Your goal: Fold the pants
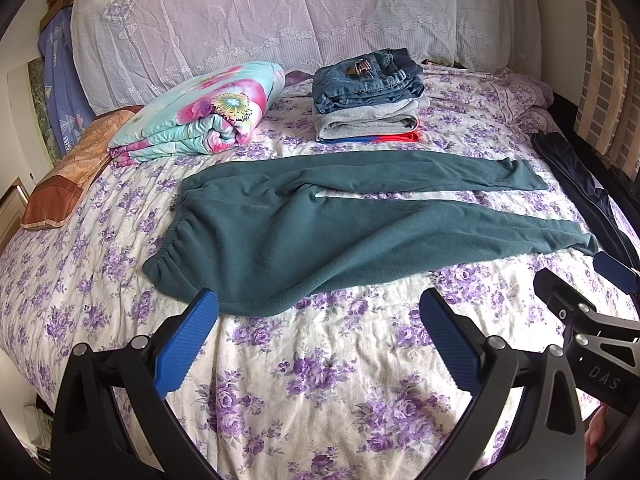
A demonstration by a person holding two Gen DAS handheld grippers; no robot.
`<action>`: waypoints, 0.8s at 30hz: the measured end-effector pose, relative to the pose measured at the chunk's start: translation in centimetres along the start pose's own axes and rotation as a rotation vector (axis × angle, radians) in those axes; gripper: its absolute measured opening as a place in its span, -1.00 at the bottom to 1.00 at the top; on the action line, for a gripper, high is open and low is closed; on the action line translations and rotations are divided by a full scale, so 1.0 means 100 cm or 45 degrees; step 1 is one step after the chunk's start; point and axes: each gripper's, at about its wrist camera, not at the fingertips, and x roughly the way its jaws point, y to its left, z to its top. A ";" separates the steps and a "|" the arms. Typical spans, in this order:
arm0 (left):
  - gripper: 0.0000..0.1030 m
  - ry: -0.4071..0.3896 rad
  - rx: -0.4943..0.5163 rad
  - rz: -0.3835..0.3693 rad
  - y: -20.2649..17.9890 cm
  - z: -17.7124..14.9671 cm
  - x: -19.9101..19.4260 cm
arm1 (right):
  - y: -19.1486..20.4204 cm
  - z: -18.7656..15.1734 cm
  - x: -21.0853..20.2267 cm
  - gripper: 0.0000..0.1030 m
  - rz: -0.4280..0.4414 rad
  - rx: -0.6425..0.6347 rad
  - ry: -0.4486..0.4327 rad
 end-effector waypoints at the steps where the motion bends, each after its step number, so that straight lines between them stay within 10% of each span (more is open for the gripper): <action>1: 0.90 0.001 0.000 -0.001 0.000 0.000 0.000 | 0.000 0.000 0.000 0.93 0.000 0.002 0.000; 8: 0.91 0.163 -0.082 -0.083 0.029 -0.033 0.046 | 0.004 -0.005 0.004 0.93 -0.011 0.014 0.026; 21: 0.89 0.450 -0.696 -0.333 0.158 -0.035 0.134 | -0.004 -0.009 0.019 0.93 0.053 0.045 0.088; 22: 0.80 0.431 -0.700 -0.344 0.161 -0.033 0.138 | -0.007 -0.008 0.019 0.93 0.051 0.056 0.090; 24: -0.14 0.418 -0.690 -0.368 0.165 -0.025 0.149 | -0.016 -0.007 0.020 0.93 0.047 0.084 0.090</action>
